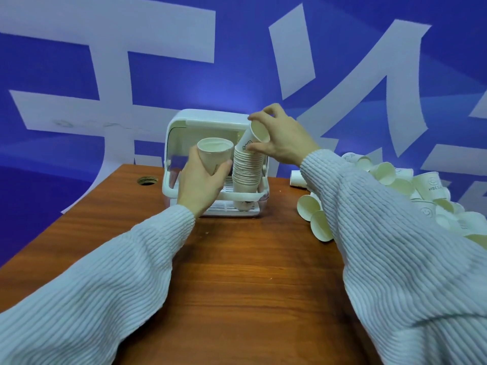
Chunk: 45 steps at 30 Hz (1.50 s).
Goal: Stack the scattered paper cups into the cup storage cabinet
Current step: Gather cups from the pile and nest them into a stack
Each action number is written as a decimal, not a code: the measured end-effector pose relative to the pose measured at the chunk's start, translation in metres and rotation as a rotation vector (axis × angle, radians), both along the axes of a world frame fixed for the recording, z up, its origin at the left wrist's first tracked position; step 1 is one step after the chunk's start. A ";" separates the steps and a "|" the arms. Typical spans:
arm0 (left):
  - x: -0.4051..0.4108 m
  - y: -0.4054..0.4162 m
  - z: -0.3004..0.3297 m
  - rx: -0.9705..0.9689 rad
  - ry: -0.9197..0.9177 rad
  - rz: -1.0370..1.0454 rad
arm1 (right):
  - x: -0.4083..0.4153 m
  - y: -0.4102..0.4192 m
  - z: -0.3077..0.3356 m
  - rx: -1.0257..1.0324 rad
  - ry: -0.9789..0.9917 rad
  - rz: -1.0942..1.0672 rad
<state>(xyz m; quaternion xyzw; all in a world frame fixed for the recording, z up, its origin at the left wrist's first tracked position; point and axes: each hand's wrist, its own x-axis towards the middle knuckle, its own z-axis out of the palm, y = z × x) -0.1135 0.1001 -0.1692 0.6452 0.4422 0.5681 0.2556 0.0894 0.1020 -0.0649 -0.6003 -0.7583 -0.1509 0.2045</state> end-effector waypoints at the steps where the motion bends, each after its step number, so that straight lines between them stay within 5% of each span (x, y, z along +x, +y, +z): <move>1: 0.001 0.002 -0.001 0.004 -0.004 -0.006 | 0.000 0.001 -0.001 -0.011 0.011 0.003; 10: -0.001 0.006 0.000 0.019 -0.031 0.006 | -0.012 0.000 -0.033 -0.073 -0.168 0.094; 15: -0.002 0.005 0.008 0.082 -0.013 0.030 | -0.015 0.002 -0.058 -0.077 -0.070 0.161; 22: 0.020 0.023 0.049 0.148 -0.115 -0.004 | -0.011 0.004 -0.073 -0.058 0.481 0.107; 26: 0.039 0.039 0.061 0.113 -0.120 -0.065 | -0.010 0.006 -0.081 -0.090 0.599 0.114; 38: 0.053 0.050 0.035 0.032 0.604 -0.118 | -0.006 -0.001 -0.093 -0.142 0.731 0.100; 45: 0.052 0.043 0.025 -0.034 0.576 -0.166 | -0.014 -0.003 -0.097 -0.242 0.721 0.104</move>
